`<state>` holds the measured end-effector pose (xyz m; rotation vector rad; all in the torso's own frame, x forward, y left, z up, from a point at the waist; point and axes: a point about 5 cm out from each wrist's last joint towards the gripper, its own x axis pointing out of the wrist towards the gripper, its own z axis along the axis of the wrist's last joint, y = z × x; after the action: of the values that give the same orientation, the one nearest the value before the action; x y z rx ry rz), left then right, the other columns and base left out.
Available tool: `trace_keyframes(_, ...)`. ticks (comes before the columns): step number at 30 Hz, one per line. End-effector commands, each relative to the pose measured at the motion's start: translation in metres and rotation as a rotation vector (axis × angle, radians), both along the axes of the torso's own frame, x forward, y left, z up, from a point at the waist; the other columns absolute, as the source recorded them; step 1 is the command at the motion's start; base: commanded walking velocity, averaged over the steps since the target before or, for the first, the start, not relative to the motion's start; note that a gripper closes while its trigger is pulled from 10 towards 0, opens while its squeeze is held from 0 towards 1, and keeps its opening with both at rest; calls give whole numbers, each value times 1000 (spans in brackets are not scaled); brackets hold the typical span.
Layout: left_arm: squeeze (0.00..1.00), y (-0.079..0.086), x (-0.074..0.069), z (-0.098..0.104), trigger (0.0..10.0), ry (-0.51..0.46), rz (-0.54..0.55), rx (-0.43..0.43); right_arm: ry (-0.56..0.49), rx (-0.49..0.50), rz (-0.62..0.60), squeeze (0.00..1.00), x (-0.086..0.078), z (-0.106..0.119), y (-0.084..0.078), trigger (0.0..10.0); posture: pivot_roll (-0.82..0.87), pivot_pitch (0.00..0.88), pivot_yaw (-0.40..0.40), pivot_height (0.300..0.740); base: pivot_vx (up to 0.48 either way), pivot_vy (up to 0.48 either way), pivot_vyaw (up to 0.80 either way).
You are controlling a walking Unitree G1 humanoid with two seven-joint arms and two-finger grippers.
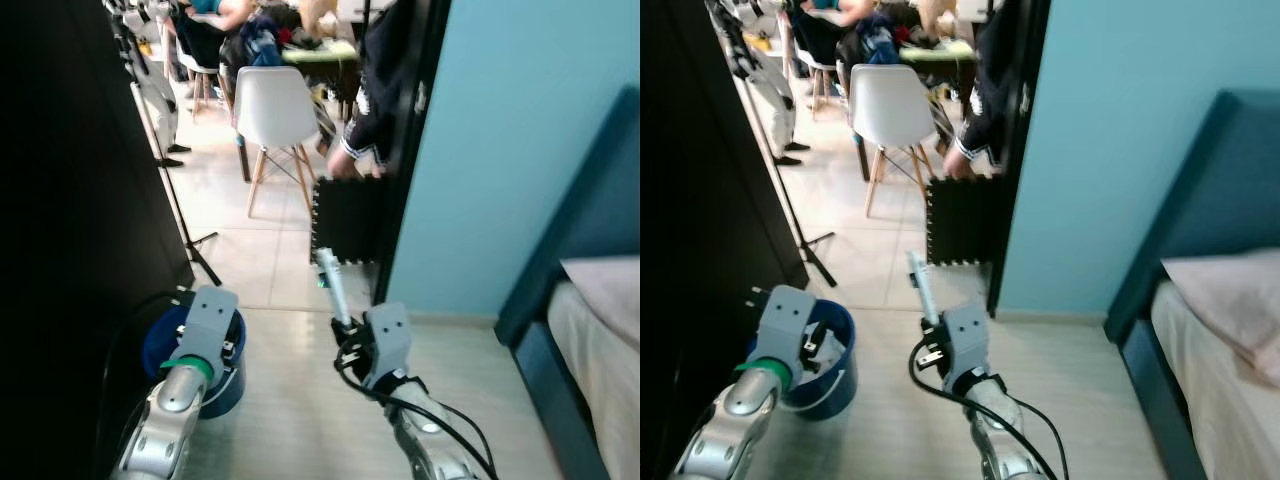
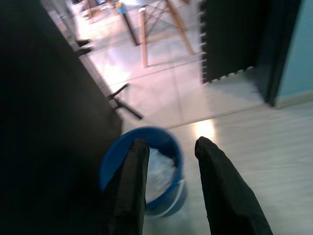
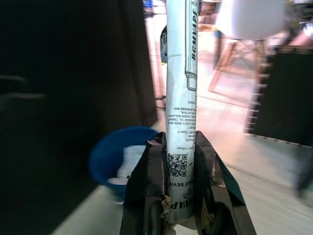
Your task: Clean up the room
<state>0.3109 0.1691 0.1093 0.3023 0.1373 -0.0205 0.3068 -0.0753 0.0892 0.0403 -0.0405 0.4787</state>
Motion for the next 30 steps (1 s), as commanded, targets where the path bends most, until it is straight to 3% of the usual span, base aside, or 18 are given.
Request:
trace_keyframes(1, 0, -3, -1, -4, 10000, 18, 2, 8, 13, 1, 4, 0, -2, -4, 0, 10000, -53, 0, 69, 740, 0, 0, 781)
trace_keyframes(16, 0, -5, 5, -2, 10000, 8, 42, 38, 3, 18, 11, 0, -4, -2, 1, 10000, -56, 3, 72, 740, 29, 0, 778)
trace_keyframes(19, 0, -5, 8, -4, 10000, 18, 57, 42, -3, 65, -22, 0, -4, 0, -1, 10000, -60, 5, 75, 740, 469, 0, 0)
trace_keyframes(30, 0, -5, 8, -5, 10000, 24, 55, 52, -2, 56, -35, 0, -4, 0, -4, 10000, -62, 10, 80, 740, 468, 0, 0)
